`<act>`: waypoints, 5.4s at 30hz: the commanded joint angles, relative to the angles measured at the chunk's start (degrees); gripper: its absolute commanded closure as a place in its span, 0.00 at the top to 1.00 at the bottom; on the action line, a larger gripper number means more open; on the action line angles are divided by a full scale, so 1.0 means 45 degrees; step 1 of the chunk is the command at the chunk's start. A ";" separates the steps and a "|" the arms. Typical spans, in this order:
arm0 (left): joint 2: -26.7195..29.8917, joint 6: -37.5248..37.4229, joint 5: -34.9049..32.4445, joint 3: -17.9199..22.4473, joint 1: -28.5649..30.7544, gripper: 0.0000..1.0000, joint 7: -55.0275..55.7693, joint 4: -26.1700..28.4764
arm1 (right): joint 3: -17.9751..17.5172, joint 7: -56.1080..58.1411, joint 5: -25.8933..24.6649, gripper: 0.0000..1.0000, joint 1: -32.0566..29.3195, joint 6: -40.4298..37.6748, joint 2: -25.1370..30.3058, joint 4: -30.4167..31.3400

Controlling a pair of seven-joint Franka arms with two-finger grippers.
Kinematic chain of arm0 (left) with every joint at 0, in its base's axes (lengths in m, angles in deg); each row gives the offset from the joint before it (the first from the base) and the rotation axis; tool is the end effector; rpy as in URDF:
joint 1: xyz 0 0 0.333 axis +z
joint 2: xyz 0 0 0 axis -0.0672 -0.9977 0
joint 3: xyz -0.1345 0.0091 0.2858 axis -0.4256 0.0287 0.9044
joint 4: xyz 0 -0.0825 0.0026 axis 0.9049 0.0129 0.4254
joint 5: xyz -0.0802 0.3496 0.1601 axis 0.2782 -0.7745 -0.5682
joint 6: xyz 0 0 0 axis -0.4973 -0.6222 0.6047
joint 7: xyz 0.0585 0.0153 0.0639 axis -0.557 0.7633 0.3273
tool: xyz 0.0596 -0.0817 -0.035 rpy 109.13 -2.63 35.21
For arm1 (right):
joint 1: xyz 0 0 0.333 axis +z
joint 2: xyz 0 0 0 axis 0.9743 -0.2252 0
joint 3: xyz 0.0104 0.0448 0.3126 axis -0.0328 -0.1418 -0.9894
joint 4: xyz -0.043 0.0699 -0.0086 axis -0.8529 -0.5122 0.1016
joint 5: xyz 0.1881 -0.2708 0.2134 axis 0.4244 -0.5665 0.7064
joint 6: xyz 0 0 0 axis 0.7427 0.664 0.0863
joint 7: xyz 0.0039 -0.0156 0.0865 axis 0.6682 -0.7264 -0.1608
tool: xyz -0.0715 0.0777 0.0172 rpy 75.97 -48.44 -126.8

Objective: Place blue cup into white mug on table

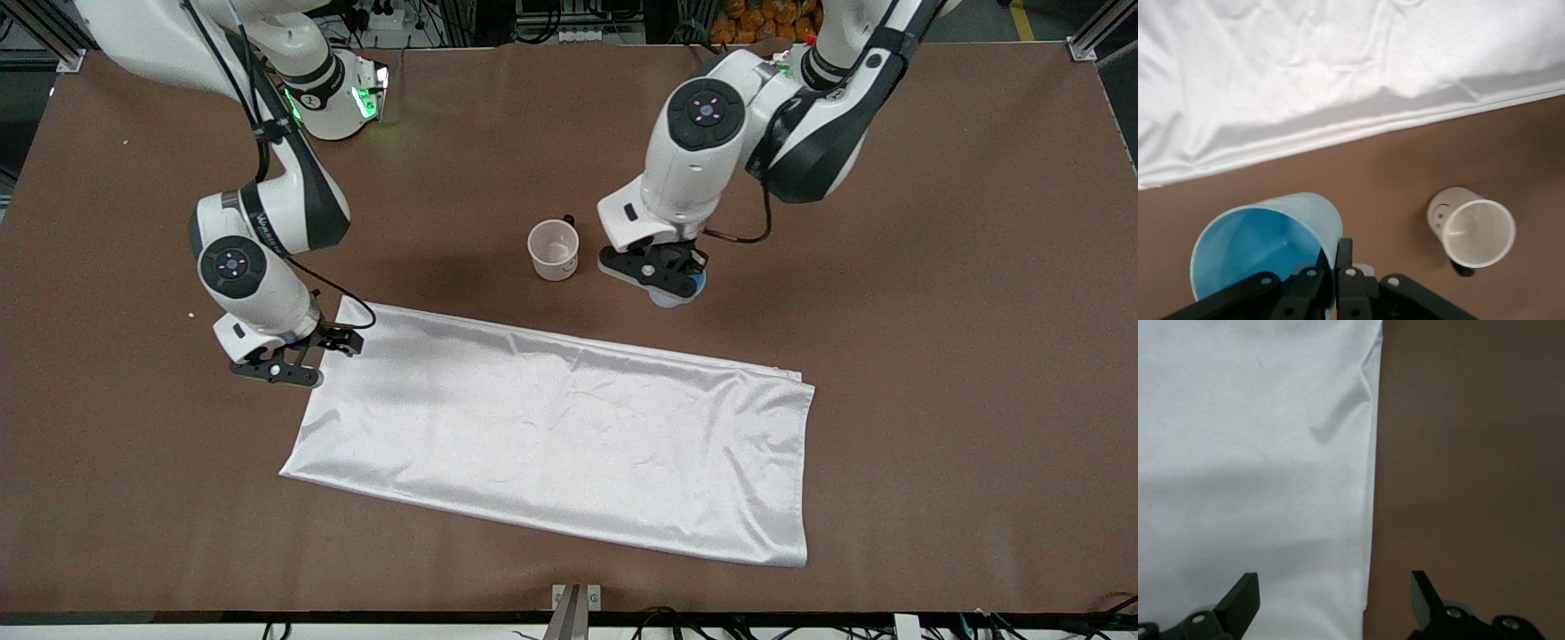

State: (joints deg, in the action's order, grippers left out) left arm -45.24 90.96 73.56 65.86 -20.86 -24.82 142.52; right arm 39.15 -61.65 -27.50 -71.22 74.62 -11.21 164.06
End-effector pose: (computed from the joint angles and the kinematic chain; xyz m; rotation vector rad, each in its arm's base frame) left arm 0.4865 -0.4387 0.4278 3.0481 -0.6130 -0.0318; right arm 0.5929 0.1065 0.2908 2.9911 -0.1896 -0.0275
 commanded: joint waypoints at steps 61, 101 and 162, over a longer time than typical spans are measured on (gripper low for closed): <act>-0.4289 0.1746 -0.3686 0.0207 -0.4900 1.00 0.8216 -0.1948 | -0.0027 0.4188 0.2349 1.00 -0.1126 -0.7353 0.4585 -0.4121; 0.4090 -0.2842 0.0279 0.6475 -0.4216 1.00 0.0112 0.1549 | -0.0047 0.4071 0.2349 1.00 -0.1048 -0.9033 0.4175 -0.5957; 0.4188 -0.3567 0.0982 0.4953 0.3401 1.00 -0.0553 -0.0131 | -0.0028 0.4169 0.2447 1.00 -0.1165 -0.9052 0.3999 -0.5801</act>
State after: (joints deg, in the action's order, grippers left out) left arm -25.46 75.75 77.54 89.20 -6.63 -26.62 144.17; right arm 39.48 -43.72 -17.39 -75.50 34.71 7.40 138.94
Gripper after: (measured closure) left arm 0.000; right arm 0.000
